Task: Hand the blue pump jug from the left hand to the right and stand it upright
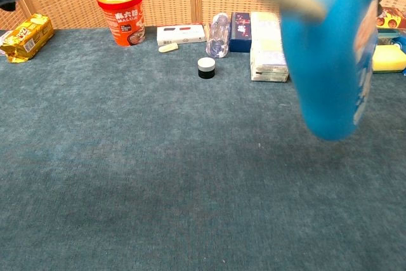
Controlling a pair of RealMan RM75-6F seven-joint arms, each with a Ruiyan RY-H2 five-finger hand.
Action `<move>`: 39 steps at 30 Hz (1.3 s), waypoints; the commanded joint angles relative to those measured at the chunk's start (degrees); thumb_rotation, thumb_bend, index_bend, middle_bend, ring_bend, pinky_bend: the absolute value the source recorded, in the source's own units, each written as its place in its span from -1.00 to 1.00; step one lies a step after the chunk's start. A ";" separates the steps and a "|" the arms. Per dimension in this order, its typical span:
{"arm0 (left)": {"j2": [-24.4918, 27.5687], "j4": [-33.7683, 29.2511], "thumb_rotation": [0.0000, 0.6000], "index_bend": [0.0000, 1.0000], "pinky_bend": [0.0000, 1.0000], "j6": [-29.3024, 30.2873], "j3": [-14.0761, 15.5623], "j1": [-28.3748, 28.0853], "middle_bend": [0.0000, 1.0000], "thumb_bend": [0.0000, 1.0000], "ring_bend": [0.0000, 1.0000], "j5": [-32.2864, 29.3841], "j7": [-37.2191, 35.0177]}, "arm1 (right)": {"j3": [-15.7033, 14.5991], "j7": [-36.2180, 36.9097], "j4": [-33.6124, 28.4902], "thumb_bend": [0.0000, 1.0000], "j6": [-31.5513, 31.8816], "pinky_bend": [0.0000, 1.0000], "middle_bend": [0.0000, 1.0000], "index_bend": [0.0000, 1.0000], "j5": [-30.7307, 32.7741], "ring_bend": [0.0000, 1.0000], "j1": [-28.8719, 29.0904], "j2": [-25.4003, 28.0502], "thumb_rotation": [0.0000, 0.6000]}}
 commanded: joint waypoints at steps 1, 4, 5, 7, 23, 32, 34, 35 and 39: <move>0.61 -0.50 1.00 -1.00 -1.00 0.22 -0.02 0.32 -1.00 -1.00 -1.00 -0.14 0.00 | 0.03 0.16 0.11 -0.33 -0.11 0.54 0.77 0.64 -0.07 0.28 -0.05 0.07 1.00; 1.64 -1.16 1.00 -1.00 -1.00 0.31 0.12 0.71 -1.00 -1.00 -1.00 0.12 -0.24 | 0.07 0.25 0.25 -0.33 -0.16 0.54 0.77 0.64 -0.06 0.28 -0.10 0.06 1.00; 1.89 -1.32 1.00 -1.00 -1.00 0.33 0.17 0.82 -1.00 -1.00 -1.00 0.19 -0.39 | 0.10 0.27 0.29 -0.33 -0.18 0.54 0.77 0.64 -0.04 0.28 -0.10 0.04 1.00; 2.43 -1.56 1.00 -1.00 -1.00 0.47 0.27 1.10 -1.00 -1.00 -1.00 0.37 -0.67 | 0.16 0.43 0.34 -0.33 -0.26 0.54 0.77 0.64 -0.02 0.28 -0.12 0.07 1.00; 15.96 -4.66 1.00 -1.00 -1.00 5.19 3.29 8.38 -1.00 -1.00 -1.00 5.89 -7.66 | 0.88 1.01 1.80 -0.33 -0.84 0.54 0.77 0.64 1.60 0.28 -0.79 2.07 1.00; 22.53 -0.46 1.00 -1.00 -1.00 10.56 6.60 14.37 -1.00 -1.00 -1.00 10.21 -14.30 | 1.44 1.22 2.72 -0.33 -0.66 0.54 0.77 0.64 3.02 0.28 -1.71 3.83 1.00; 24.47 1.52 1.00 -1.00 -1.00 12.99 7.93 16.92 -1.00 -1.00 -1.00 10.92 -16.71 | 1.61 1.04 3.17 -0.33 -0.43 0.54 0.77 0.64 3.34 0.28 -1.98 4.27 1.00; 25.36 2.21 1.00 -1.00 -1.00 13.94 8.57 17.91 -1.00 -1.00 -1.00 11.57 -17.75 | 1.65 0.95 3.24 -0.33 -0.42 0.54 0.77 0.64 3.45 0.28 -2.06 4.46 1.00; 28.56 5.49 1.00 -1.00 -1.00 16.95 10.79 21.75 -1.00 -1.00 -1.00 12.55 -20.34 | 1.94 0.98 3.49 -0.33 -0.20 0.54 0.77 0.64 4.09 0.28 -2.52 5.12 1.00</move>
